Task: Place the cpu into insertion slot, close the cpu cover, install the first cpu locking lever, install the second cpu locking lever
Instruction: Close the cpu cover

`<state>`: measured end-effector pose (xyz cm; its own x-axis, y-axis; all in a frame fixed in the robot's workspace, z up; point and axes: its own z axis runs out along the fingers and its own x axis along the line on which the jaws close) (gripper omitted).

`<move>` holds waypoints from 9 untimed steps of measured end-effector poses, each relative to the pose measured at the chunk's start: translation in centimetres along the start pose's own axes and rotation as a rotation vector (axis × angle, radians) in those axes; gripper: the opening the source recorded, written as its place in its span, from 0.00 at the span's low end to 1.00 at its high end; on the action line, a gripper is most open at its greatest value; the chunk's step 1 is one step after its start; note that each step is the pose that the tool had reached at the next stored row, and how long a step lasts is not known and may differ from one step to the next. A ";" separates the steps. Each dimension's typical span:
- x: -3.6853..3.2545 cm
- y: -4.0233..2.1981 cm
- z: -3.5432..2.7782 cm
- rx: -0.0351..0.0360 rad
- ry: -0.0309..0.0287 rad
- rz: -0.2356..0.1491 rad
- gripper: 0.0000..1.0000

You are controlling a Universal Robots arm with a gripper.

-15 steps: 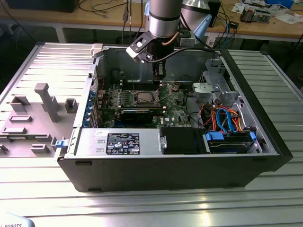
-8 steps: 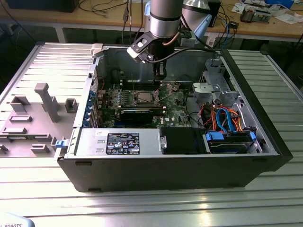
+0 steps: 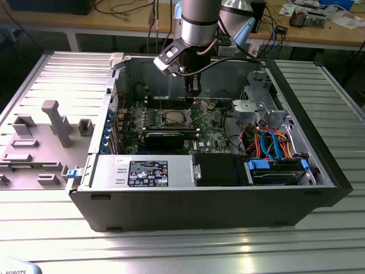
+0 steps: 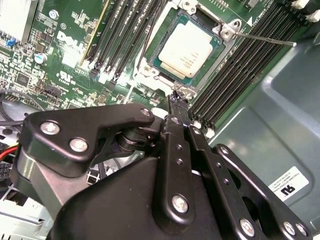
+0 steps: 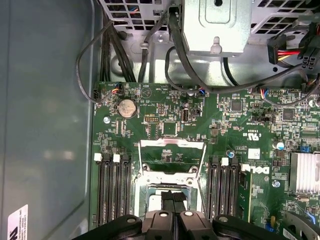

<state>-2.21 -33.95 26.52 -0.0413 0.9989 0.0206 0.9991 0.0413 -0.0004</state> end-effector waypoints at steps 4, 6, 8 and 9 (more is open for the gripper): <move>-0.01 0.30 0.00 -0.0001 0.0001 0.000 0.11; -0.02 0.43 0.00 0.0000 -0.0001 0.000 0.11; -0.02 0.51 0.00 -0.0001 0.0000 0.000 0.11; -0.02 0.56 0.00 -0.0001 0.0000 0.000 0.11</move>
<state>-1.65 -33.95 26.52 -0.0411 0.9989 0.0206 0.9992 0.0411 -0.0003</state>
